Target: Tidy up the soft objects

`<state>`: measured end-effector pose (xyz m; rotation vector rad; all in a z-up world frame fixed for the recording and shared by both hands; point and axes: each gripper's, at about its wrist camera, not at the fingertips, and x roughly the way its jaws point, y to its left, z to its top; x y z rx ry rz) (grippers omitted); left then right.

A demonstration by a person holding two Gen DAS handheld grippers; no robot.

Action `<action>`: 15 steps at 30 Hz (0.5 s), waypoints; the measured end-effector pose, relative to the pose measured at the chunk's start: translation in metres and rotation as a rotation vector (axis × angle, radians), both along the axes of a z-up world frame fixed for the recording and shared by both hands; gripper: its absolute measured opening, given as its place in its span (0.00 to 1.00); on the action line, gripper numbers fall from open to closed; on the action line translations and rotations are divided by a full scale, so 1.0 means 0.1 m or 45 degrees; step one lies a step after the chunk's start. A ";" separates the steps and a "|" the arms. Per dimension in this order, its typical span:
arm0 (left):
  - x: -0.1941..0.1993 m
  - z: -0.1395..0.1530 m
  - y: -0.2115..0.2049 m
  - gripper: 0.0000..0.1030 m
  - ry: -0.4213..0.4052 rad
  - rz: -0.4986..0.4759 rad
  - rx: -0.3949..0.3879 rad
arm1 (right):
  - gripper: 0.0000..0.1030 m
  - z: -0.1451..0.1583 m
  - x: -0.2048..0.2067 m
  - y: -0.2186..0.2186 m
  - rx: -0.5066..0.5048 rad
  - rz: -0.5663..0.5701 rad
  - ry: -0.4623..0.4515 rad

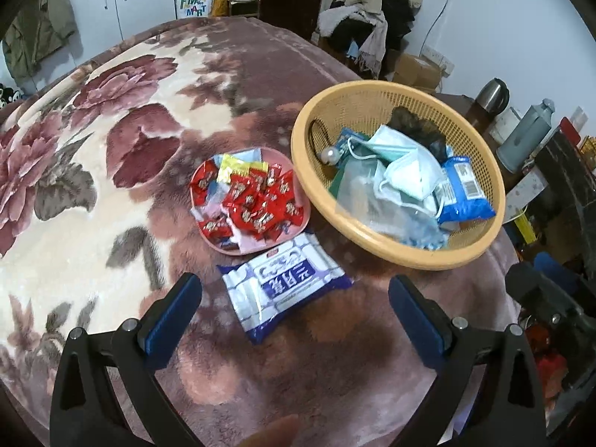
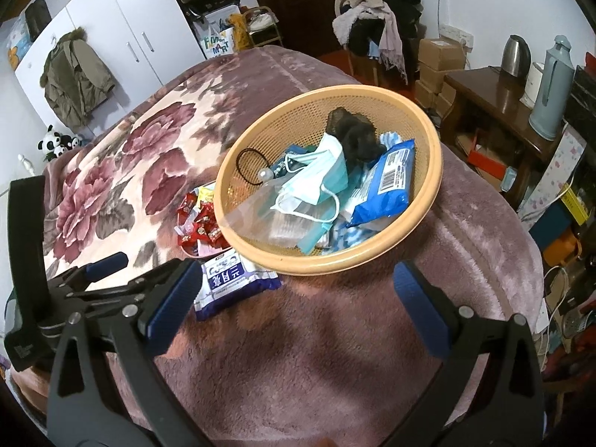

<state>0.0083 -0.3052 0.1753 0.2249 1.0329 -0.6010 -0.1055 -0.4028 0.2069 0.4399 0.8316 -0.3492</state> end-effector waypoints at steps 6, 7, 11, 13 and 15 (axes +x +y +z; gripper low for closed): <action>-0.02 -0.06 0.12 0.98 0.018 0.011 0.006 | 1.00 -0.03 0.00 0.11 -0.006 0.012 0.007; -0.02 -0.07 0.13 0.98 0.022 0.012 0.003 | 1.00 -0.04 0.00 0.13 -0.007 0.013 0.009; -0.03 -0.10 0.19 0.98 0.014 0.013 0.014 | 1.00 -0.05 0.00 0.21 -0.031 0.019 0.017; -0.03 -0.11 0.22 0.98 0.019 0.012 0.012 | 1.00 -0.06 0.01 0.23 -0.035 0.022 0.020; -0.02 -0.13 0.25 0.98 0.025 0.016 0.009 | 1.00 -0.07 0.02 0.26 -0.035 0.022 0.023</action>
